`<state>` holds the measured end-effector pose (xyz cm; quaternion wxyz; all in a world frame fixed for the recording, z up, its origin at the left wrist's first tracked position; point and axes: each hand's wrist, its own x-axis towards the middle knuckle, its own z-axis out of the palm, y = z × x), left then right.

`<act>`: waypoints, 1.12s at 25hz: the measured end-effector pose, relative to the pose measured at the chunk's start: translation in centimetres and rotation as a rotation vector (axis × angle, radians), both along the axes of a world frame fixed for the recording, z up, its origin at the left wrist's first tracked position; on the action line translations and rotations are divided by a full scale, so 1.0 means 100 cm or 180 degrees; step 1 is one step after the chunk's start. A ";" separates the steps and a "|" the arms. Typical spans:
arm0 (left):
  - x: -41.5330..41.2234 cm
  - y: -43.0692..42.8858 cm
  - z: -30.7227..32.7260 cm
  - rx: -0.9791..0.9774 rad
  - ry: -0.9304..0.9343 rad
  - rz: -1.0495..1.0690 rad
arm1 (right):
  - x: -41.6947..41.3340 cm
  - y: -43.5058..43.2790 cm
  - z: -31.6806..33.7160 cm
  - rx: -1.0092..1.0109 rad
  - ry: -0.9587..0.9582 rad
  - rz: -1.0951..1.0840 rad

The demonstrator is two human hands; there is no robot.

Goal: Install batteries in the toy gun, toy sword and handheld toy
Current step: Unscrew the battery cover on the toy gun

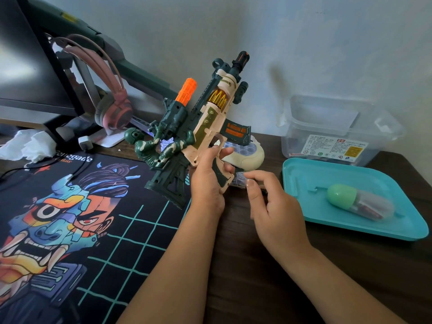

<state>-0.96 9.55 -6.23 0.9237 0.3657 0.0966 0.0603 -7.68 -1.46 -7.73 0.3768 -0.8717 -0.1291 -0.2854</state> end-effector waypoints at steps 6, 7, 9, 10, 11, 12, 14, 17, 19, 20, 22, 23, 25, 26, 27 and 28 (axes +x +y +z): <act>0.000 0.000 0.000 0.0014 0.0005 0.0001 | -0.001 -0.001 0.000 0.0190 0.0121 0.0096; 0.000 0.000 0.000 0.0009 0.0006 0.0008 | -0.001 -0.001 0.001 0.0128 0.0106 0.0028; 0.000 0.000 0.000 -0.0003 0.0000 0.0011 | 0.000 -0.002 0.001 0.0067 0.0029 -0.0050; 0.000 0.000 0.000 -0.0005 -0.0009 0.0002 | -0.001 -0.001 0.001 0.0093 0.0015 -0.0028; 0.000 0.000 -0.001 0.0002 -0.0018 -0.0009 | -0.002 0.000 0.001 0.0118 0.0018 0.0021; 0.000 0.000 -0.001 0.0015 -0.0020 -0.0014 | -0.002 0.000 0.001 0.0135 0.0031 0.0066; 0.000 0.000 -0.001 0.0024 -0.0007 -0.0013 | -0.002 0.000 0.002 0.0155 0.0030 0.0040; 0.000 0.000 -0.001 0.0009 -0.0012 -0.0002 | -0.001 -0.002 0.000 0.0056 -0.0101 -0.0095; 0.000 0.000 -0.001 0.0013 -0.0017 -0.0014 | -0.001 -0.001 -0.001 0.0015 -0.0081 -0.0013; 0.000 0.000 -0.001 0.0016 -0.0025 -0.0019 | -0.002 -0.001 0.000 0.0034 -0.0049 0.0032; 0.000 0.000 -0.001 0.0009 -0.0043 -0.0015 | -0.002 0.000 0.001 0.0069 0.0012 0.0068; 0.000 0.000 -0.001 0.0005 -0.0043 -0.0005 | -0.001 0.000 0.000 0.0050 0.0008 0.0051; 0.000 0.000 -0.001 -0.0012 -0.0029 0.0014 | 0.000 -0.001 0.000 0.0015 -0.0049 0.0033; 0.000 0.000 -0.001 -0.0022 -0.0023 0.0012 | 0.000 -0.001 0.000 0.0033 -0.0070 0.0053; 0.000 0.000 0.000 -0.0022 -0.0022 0.0003 | -0.001 -0.001 -0.001 0.0086 -0.0046 0.0120; 0.000 0.000 -0.001 -0.0015 -0.0021 -0.0005 | -0.001 -0.001 -0.002 0.0171 0.0023 0.0172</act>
